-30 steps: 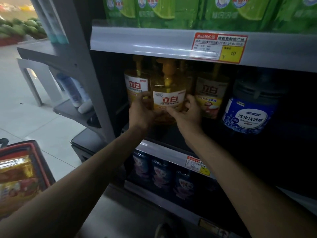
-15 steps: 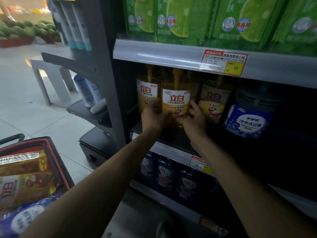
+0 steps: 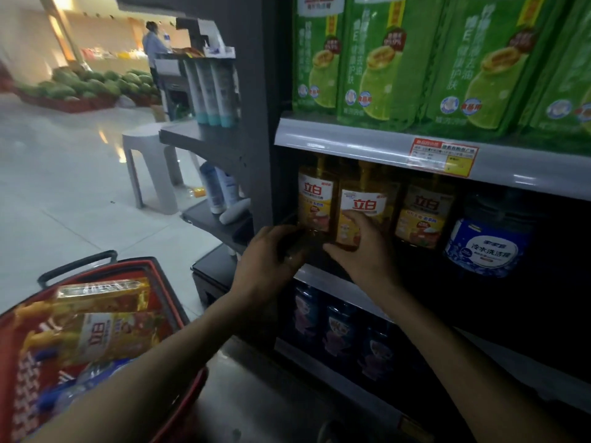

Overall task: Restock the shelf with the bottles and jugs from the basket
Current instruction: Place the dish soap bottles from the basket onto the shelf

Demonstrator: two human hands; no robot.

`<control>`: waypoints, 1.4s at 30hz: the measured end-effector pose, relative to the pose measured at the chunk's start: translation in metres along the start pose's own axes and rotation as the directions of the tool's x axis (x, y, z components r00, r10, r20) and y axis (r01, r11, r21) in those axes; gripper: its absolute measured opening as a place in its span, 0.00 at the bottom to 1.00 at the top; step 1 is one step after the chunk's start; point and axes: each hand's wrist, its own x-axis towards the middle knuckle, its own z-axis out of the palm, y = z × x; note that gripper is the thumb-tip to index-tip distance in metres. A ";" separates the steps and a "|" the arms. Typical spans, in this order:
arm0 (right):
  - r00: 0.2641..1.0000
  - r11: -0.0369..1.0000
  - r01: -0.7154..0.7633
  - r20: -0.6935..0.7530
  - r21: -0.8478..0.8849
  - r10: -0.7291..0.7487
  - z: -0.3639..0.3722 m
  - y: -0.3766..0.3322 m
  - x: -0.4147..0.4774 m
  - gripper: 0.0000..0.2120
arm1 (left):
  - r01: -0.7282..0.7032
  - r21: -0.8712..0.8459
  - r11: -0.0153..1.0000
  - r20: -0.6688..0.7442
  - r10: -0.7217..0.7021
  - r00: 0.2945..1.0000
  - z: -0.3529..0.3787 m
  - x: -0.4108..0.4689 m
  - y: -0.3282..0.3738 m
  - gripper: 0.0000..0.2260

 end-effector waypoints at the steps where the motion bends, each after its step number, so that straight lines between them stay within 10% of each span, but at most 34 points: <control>1: 0.999 0.998 0.039 0.032 -0.049 -0.037 0.004 -0.006 -0.003 0.30 | 0.013 0.048 0.999 0.002 -0.013 1.000 -0.016 -0.010 -0.007 0.22; 17: 0.768 0.887 0.437 0.576 -0.150 -0.281 0.149 -0.084 -0.064 0.38 | 0.297 0.389 0.872 -0.070 -0.293 0.953 -0.154 -0.169 -0.151 0.27; 29: 0.519 0.813 0.551 0.840 -0.188 -0.157 0.328 -0.091 -0.095 0.32 | 0.422 0.563 0.711 -0.021 -0.498 0.867 -0.179 -0.229 -0.231 0.26; 42: 0.570 0.916 0.346 0.821 -0.201 -0.036 0.459 -0.072 -0.091 0.48 | 0.494 0.647 0.581 0.001 -0.648 0.761 -0.192 -0.220 -0.242 0.21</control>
